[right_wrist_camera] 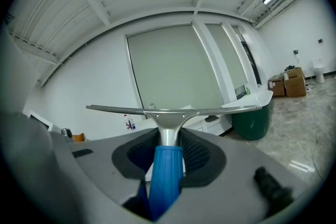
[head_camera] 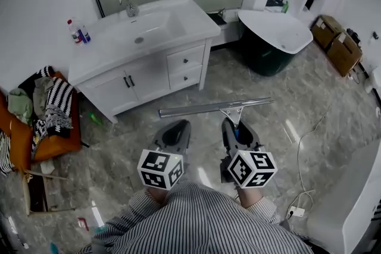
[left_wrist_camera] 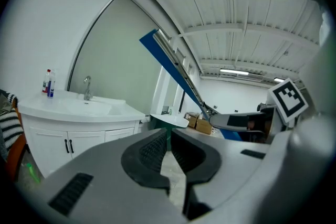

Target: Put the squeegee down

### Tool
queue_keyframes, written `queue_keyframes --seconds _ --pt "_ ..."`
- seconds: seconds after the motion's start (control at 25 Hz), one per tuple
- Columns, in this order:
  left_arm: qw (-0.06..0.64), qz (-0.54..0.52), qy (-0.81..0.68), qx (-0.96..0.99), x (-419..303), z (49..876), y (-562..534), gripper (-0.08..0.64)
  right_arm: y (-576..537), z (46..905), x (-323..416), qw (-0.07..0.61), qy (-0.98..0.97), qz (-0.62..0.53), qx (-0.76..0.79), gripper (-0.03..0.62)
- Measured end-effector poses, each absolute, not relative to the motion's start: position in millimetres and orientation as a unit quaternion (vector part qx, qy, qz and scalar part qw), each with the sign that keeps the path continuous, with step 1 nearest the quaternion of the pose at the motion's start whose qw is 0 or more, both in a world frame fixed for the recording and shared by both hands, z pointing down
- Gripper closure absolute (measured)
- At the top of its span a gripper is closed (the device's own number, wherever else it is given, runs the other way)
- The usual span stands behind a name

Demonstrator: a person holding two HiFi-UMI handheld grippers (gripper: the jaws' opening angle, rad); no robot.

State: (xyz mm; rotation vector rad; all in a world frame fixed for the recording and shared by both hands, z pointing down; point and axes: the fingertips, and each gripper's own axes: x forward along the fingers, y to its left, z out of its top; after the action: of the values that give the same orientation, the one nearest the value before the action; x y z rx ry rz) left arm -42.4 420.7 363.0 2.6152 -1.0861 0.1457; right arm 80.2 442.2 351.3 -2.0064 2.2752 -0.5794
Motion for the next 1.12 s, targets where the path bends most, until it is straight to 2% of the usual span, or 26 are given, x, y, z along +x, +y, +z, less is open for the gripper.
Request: queue_keyframes --seconds 0.44,1.12 --pt "0.164 0.063 -0.374 0.911 -68.8 377.8 340.8 0.528 358.7 358.2 61.5 0.024 0.725 -0.192 -0.661 0.471" --pt "0.188 0.059 -0.381 0.903 -54.9 400.2 259.6 0.528 265.8 379.3 71.2 0.007 0.739 -0.214 -0.638 0.471"
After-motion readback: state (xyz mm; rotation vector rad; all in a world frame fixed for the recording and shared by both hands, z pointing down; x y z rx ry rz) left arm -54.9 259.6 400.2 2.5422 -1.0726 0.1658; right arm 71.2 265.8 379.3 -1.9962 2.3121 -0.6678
